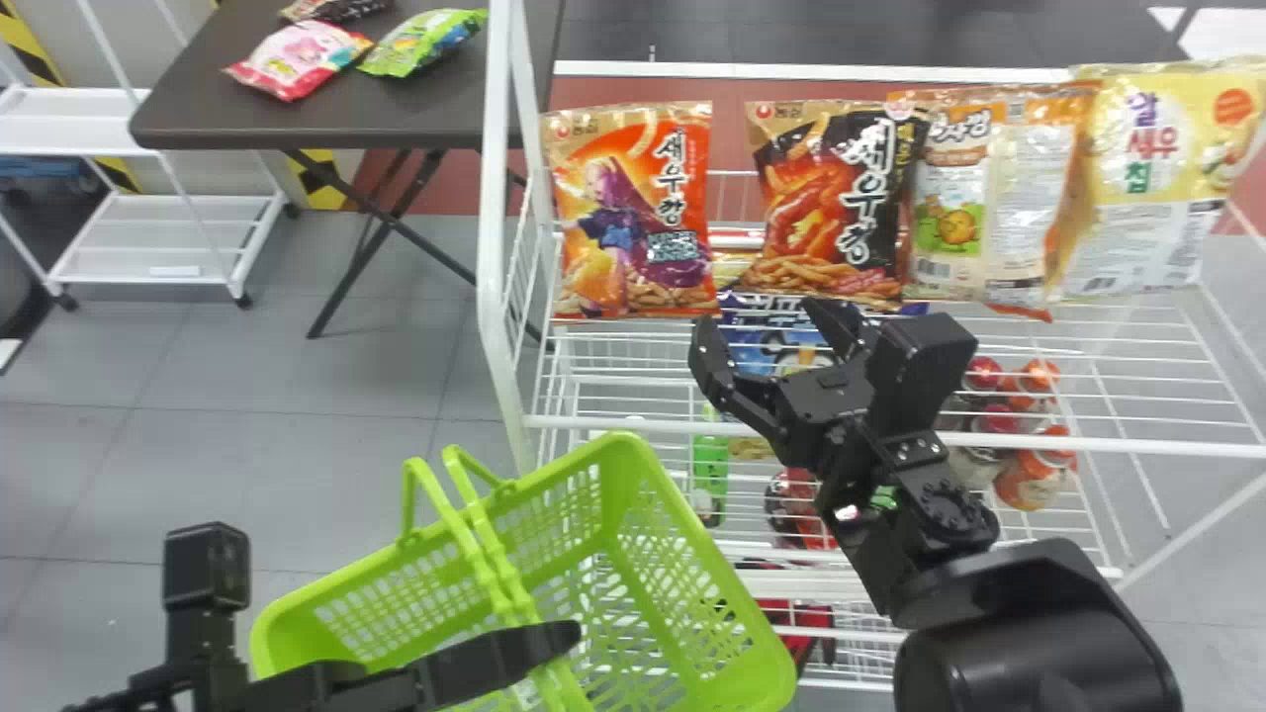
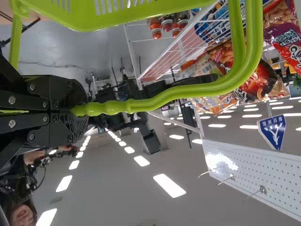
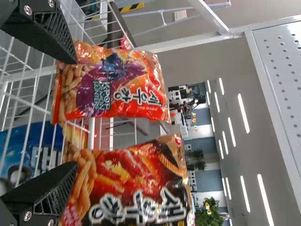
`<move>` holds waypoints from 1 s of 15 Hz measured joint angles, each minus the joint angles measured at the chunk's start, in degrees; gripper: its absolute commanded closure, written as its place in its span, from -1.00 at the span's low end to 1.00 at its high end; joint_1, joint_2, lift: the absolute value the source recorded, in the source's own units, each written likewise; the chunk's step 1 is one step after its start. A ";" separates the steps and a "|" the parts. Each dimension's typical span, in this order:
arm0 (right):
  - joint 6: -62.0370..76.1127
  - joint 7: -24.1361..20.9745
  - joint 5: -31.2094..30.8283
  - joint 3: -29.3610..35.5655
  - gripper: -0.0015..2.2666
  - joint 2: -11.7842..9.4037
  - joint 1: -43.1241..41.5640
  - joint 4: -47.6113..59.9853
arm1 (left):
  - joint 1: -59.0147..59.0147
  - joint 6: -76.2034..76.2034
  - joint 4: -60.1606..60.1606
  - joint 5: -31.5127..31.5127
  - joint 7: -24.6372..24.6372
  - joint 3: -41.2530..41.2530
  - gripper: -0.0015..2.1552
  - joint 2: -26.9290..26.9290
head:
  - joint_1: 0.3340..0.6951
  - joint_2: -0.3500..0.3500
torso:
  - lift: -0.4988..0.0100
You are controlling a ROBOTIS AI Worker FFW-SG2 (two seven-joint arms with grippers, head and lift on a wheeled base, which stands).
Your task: Hold basket handle with left hand then pick Saewookkang with right hand and place into basket
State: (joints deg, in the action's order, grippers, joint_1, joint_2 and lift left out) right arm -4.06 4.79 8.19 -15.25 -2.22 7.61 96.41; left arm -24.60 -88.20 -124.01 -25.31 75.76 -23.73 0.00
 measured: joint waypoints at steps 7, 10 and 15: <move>-1.84 -3.31 0.05 -5.99 -0.99 2.12 -14.76 -11.83 | -0.08 0.00 0.13 0.00 0.45 -0.09 1.00 -0.76 | 1.00 0.45 | 0.91; -3.05 -4.20 -0.14 -7.39 -0.99 2.13 -19.64 -16.48 | 2.11 0.00 1.20 0.08 0.38 1.29 1.00 -1.90 | 1.00 0.44 | 0.91; -3.05 -3.31 -2.30 -10.60 -0.92 2.13 -29.14 -28.39 | 2.71 0.00 1.49 0.10 0.35 1.84 1.00 -2.11 | 1.00 0.45 | 0.91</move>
State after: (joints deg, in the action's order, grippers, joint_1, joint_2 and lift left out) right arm -7.11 1.49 5.89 -25.85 -0.09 -21.52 68.02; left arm -21.89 -88.20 -122.52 -25.22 76.11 -21.89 -2.11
